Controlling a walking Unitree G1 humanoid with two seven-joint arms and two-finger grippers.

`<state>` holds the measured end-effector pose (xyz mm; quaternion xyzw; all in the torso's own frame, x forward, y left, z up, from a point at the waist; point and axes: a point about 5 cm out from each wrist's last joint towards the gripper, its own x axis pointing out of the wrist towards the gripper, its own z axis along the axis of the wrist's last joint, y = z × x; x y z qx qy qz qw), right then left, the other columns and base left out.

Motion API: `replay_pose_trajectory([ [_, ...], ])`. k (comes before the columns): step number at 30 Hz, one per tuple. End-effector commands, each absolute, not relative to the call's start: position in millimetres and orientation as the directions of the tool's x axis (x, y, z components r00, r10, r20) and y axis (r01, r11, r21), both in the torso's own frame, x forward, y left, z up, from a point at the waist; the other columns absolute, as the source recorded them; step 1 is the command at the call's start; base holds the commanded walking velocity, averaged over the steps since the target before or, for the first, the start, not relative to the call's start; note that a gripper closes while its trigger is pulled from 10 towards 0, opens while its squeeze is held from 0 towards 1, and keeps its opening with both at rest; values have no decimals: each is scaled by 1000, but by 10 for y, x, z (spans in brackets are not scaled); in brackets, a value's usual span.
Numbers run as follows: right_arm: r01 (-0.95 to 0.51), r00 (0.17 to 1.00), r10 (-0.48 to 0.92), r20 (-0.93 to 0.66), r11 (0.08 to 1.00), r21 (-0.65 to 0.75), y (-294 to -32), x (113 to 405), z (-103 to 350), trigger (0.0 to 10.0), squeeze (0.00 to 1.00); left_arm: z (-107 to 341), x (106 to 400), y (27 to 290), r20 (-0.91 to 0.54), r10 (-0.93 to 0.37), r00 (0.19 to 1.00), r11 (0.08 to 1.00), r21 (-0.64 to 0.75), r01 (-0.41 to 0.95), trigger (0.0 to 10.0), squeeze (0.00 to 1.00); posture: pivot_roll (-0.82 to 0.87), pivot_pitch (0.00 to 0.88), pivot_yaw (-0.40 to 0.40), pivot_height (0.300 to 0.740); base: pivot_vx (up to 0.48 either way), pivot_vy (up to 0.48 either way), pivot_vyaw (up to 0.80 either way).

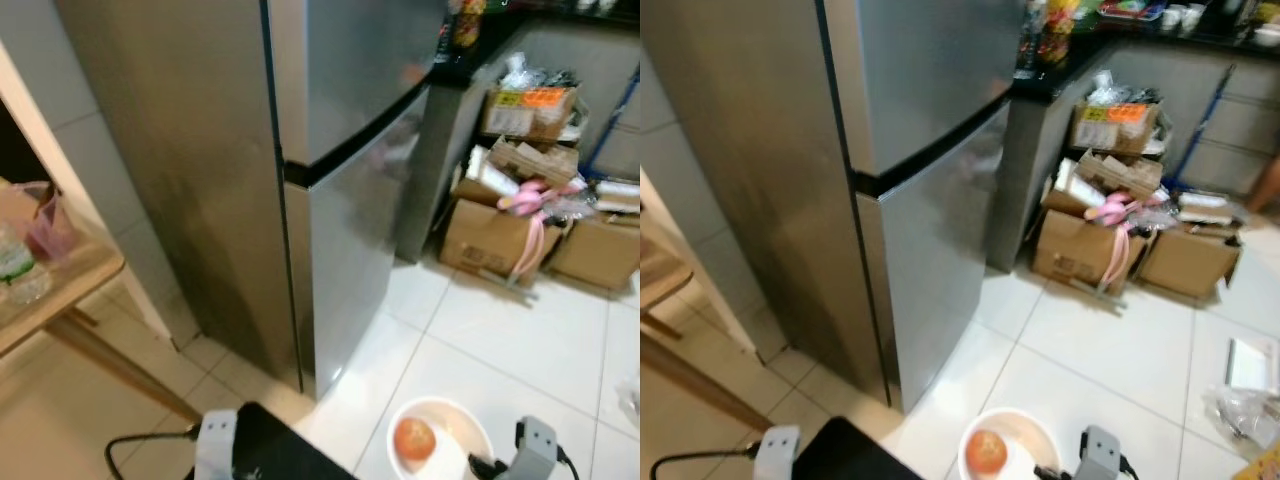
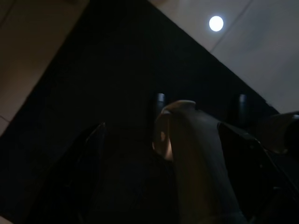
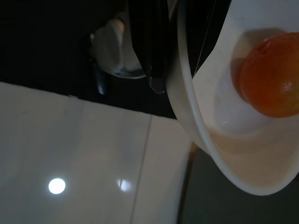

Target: Restocking fridge

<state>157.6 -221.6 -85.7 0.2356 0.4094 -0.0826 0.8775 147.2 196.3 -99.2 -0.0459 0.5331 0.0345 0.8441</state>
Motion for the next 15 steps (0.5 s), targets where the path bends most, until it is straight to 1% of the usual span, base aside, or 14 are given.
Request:
replay_pose_trajectory([
  [1,343,656,33,-754,877,337,-2252,1573,-849,10000,0,-977,1515,1948,-898,5,440,995,-39,-92,10000,0,-45,0,-9,740,0,-379,0],
  [5,345,655,32,-755,877,336,-2256,1569,-849,10000,0,-978,1515,1943,-898,4,440,995,-41,-93,10000,0,-44,0,-9,740,60,-381,0],
  [9,345,655,31,-755,877,335,-2261,1567,-849,10000,0,-978,1516,1939,-897,5,441,995,-41,-94,10000,0,-44,0,-12,740,240,-381,0],
  [11,341,655,33,-755,878,335,-2261,1567,-849,10000,0,-976,1520,1944,-896,13,444,995,-34,-97,10000,0,-45,0,-12,740,0,-326,0],
  [12,332,657,41,-753,881,337,-2259,1569,-847,10000,0,-973,1525,1955,-894,26,447,994,-22,-103,10000,0,-44,0,-11,740,0,0,0],
  [15,310,658,58,-751,888,341,-2250,1570,-845,10000,0,-965,1541,1965,-890,36,455,993,-19,-115,10000,0,-44,0,-13,740,0,0,785],
])
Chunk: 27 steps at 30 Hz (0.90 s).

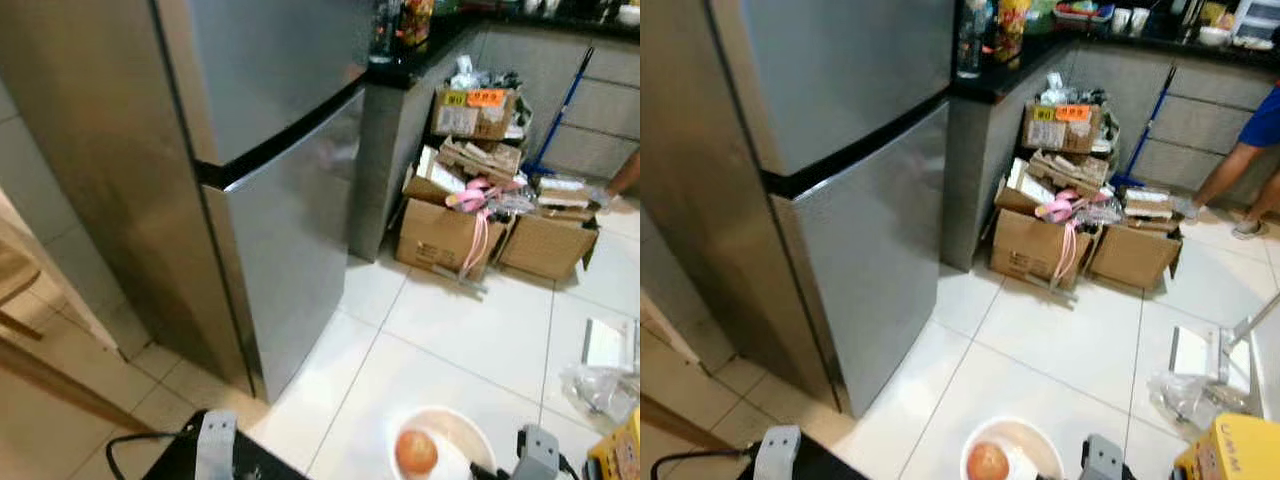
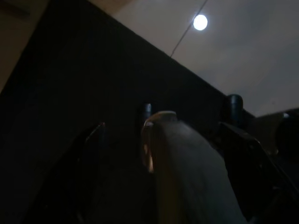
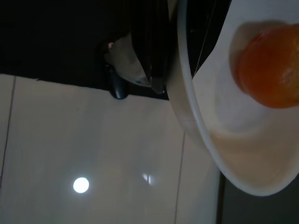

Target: Restocking fridge

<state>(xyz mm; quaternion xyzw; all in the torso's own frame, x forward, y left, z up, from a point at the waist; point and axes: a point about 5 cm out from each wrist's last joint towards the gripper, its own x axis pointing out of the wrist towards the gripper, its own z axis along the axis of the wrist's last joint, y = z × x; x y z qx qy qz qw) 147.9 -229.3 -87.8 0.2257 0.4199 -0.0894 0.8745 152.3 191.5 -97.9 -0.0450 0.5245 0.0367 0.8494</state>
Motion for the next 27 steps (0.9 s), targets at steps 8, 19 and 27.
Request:
replay_pose_trajectory([
  [8,299,659,67,-749,890,343,-2244,1572,-844,10000,0,-957,1559,1973,-887,39,460,993,-16,-115,10000,0,-47,0,-12,740,0,0,785],
  [19,293,657,62,-751,897,330,-2264,1578,-838,10000,0,-943,1588,1980,-883,31,468,996,-15,-93,10000,0,-53,0,-12,740,0,0,781],
  [27,328,651,23,-759,893,309,-2319,1561,-838,10000,0,-933,1611,1982,-880,28,474,996,-15,-85,10000,0,-52,0,-7,740,0,0,484],
])
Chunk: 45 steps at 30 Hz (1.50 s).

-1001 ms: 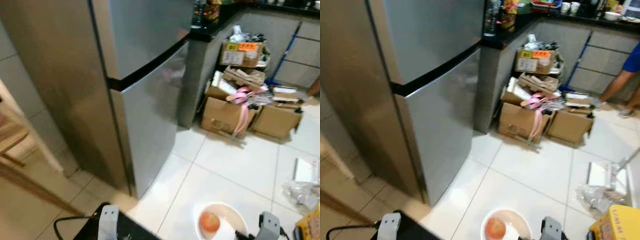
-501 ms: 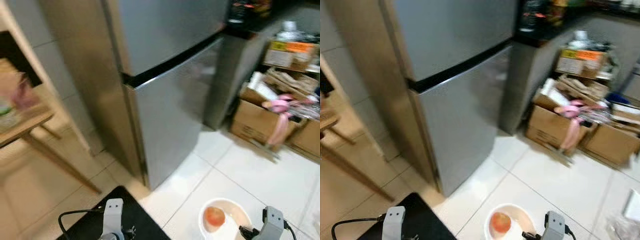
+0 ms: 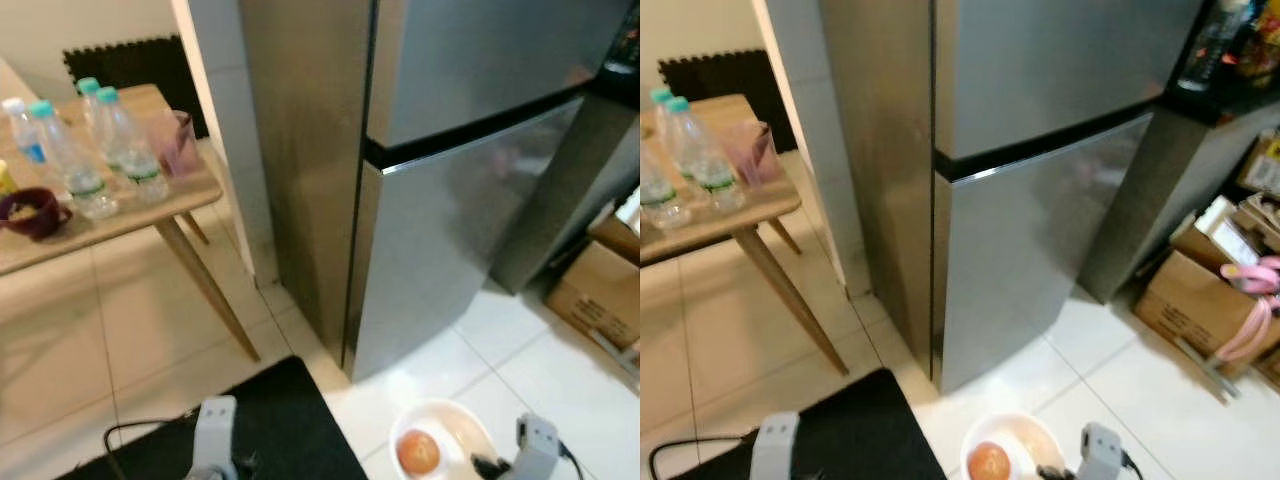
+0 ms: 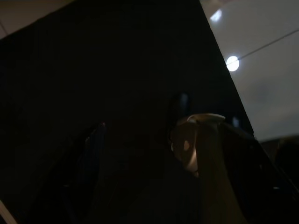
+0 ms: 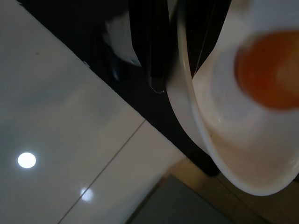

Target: Restocking fridge

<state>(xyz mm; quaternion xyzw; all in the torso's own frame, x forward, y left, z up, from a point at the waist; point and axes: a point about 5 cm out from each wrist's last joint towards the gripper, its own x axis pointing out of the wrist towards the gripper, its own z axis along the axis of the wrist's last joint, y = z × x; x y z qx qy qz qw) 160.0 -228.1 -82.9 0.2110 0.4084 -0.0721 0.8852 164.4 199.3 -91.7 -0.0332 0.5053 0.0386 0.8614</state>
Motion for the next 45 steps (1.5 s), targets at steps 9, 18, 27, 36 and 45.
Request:
replay_pose_trajectory([
  [9,343,640,3,-769,894,289,-2355,1538,-842,10000,0,-935,1624,1922,-877,5,481,997,-36,-75,10000,0,-57,0,-12,740,0,-292,0],
  [18,344,637,-3,-771,896,281,-2369,1533,-841,10000,0,-930,1646,1885,-871,-2,491,995,-52,-88,10000,0,-56,0,-20,740,0,-198,0],
  [27,344,637,-2,-770,896,282,-2364,1537,-841,10000,0,-898,1725,1846,-852,-16,524,995,-67,-78,10000,0,-59,0,-21,740,0,0,0],
  [36,346,635,2,-772,893,287,-2351,1499,-857,10000,0,-473,2395,1931,-637,-53,769,980,-183,-84,10000,0,-65,20,-17,740,0,0,0],
  [45,349,624,11,-782,891,291,-2317,1386,-903,10000,0,260,3099,1930,-245,-260,934,892,-432,135,10000,1000,-74,65,-5,740,0,0,0],
])
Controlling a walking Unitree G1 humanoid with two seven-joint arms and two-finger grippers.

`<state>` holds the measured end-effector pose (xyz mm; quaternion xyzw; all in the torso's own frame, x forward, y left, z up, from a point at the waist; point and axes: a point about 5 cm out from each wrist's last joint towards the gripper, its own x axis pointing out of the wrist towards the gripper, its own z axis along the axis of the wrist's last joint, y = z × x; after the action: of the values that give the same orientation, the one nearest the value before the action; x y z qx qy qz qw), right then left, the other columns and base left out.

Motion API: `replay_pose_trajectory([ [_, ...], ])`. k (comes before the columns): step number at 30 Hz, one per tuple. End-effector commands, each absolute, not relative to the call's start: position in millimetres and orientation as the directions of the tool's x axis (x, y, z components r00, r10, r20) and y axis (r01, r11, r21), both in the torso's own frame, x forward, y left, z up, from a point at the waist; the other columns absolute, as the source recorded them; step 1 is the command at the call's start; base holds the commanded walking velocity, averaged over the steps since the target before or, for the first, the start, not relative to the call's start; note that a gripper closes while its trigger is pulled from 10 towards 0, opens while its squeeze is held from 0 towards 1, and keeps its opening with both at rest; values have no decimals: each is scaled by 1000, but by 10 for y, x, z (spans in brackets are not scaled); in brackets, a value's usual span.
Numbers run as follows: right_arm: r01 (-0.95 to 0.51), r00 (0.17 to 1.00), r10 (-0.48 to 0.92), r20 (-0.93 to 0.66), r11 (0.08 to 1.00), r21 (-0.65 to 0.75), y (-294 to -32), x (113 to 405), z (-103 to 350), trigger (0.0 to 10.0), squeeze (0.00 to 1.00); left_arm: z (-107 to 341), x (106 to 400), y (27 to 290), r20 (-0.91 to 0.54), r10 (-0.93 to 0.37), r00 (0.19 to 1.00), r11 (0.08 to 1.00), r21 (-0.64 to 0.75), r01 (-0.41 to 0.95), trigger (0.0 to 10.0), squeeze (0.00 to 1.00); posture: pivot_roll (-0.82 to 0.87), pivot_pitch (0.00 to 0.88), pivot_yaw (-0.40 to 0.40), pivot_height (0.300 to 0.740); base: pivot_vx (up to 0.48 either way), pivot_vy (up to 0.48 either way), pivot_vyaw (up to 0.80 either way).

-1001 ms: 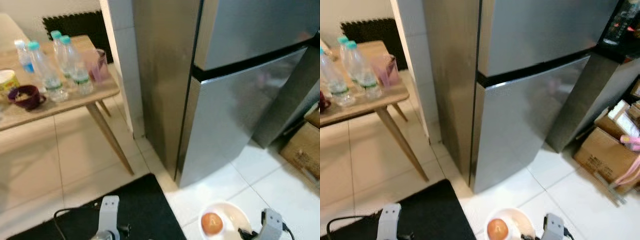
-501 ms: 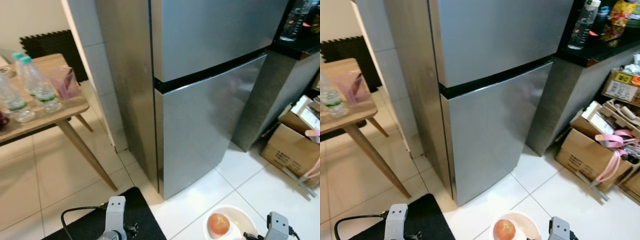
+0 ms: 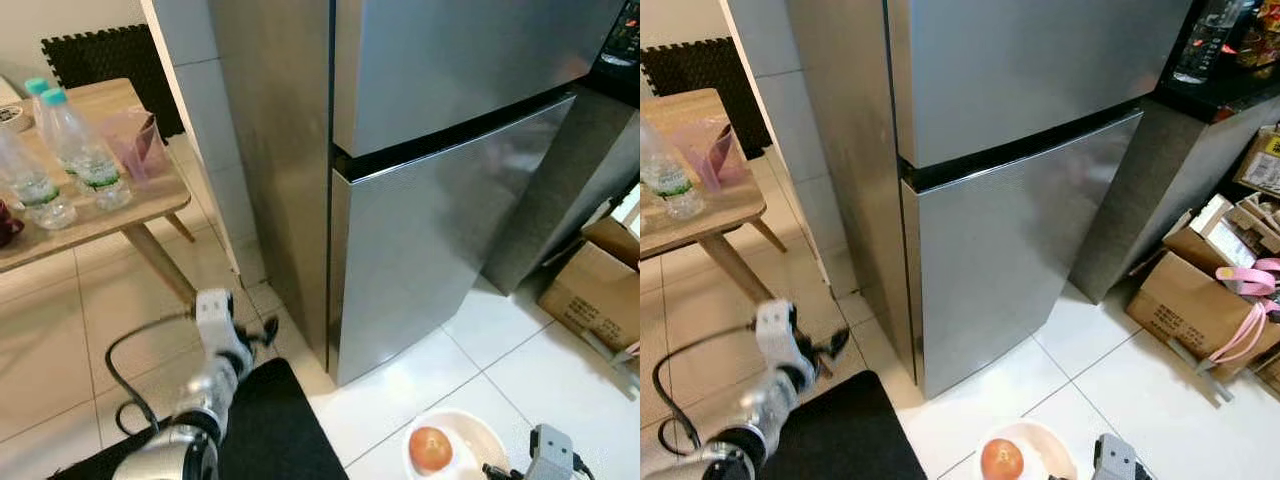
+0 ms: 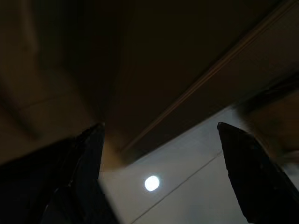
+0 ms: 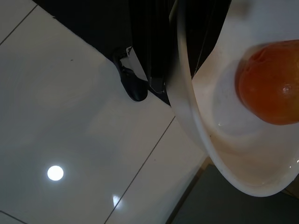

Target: Restocking fridge

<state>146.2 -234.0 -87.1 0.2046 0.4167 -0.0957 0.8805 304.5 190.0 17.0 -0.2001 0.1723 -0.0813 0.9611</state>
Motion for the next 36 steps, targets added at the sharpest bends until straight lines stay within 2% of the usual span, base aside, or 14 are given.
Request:
replay_pose_trajectory([
  [1,351,622,12,-783,889,293,-2310,1361,-912,10000,0,415,3201,1876,-162,-339,927,866,-439,240,10000,1000,-78,73,-3,740,0,0,0],
  [4,347,619,21,-785,889,297,-2294,1296,-933,10000,0,732,3353,1696,-29,-571,820,772,-359,525,10000,1000,-97,115,4,740,0,0,0],
  [7,345,618,24,-785,890,299,-2292,1280,-937,10000,0,810,3383,1647,-15,-633,774,738,-315,597,10000,1000,-99,123,6,740,0,0,0],
  [9,347,622,25,-783,887,304,-2295,1262,-939,10000,0,989,3460,1573,-3,-728,686,666,-243,706,10000,1000,-106,138,13,740,0,0,0],
  [11,348,625,24,-780,886,306,-2299,1259,-938,10000,0,1102,3514,1555,11,-748,664,648,-201,734,10000,1000,-109,147,15,740,0,0,0],
  [12,350,628,22,-778,885,308,-2303,1255,-937,10000,0,1208,3565,1540,25,-760,650,638,-166,752,10000,216,-111,156,15,740,0,0,0],
  [13,350,628,22,-778,885,308,-2303,1255,-937,10000,0,1208,3565,1540,25,-760,650,638,-166,752,10000,216,-111,156,15,740,0,0,0],
  [14,349,630,22,-776,885,309,-2306,1250,-936,10000,0,1328,3623,1530,41,-761,647,639,-121,759,10000,0,-117,171,12,740,0,0,0],
  [20,338,642,29,-766,886,317,-2304,1237,-933,10000,0,1693,3772,1479,123,-751,649,653,-8,757,10000,0,-126,203,14,740,0,0,0],
  [28,335,640,31,-767,888,316,-2316,1180,-942,10000,0,1814,3797,1403,154,-785,600,608,8,794,10000,0,-130,222,16,740,0,0,0],
  [29,336,641,30,-767,887,316,-2324,1169,-942,10000,0,1851,3792,1347,170,-818,550,557,-6,830,10000,0,-134,227,16,740,0,0,0],
  [30,336,641,30,-767,887,316,-2324,1169,-942,10000,0,1851,3792,1347,170,-818,550,557,-6,830,10000,0,-134,227,16,740,0,0,0],
  [34,337,643,28,-765,887,315,-2339,1163,-938,10000,0,1876,3768,1242,165,-868,468,476,11,880,10000,0,-133,231,18,740,0,0,0],
  [36,338,644,27,-764,887,316,-2342,1155,-939,10000,0,1835,3728,1115,128,-908,398,406,38,913,10000,0,-133,234,18,740,0,0,0],
])
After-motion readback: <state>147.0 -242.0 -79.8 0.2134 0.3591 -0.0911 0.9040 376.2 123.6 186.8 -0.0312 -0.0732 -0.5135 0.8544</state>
